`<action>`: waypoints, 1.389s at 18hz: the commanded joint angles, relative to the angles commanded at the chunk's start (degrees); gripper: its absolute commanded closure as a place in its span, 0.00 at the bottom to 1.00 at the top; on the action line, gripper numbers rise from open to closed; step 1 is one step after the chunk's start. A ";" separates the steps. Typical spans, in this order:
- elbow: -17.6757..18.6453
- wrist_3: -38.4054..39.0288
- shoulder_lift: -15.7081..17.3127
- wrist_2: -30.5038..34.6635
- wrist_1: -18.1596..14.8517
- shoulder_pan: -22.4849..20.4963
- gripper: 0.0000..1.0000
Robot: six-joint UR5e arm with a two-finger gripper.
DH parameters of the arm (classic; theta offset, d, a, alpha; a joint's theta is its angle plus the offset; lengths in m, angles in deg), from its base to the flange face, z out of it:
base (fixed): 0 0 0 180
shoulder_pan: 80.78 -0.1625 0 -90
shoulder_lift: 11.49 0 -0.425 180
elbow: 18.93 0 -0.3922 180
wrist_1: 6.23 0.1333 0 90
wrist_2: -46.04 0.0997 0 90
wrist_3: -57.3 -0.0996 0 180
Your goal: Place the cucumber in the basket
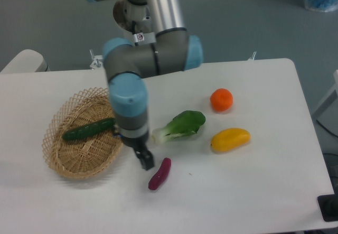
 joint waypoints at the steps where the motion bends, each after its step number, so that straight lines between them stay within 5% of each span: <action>1: -0.53 -0.97 -0.53 0.00 0.00 -0.79 0.00; 18: -10.46 -21.88 -9.23 0.09 0.09 -15.82 0.00; 25: -10.47 -22.68 -9.41 0.26 0.17 -16.09 0.00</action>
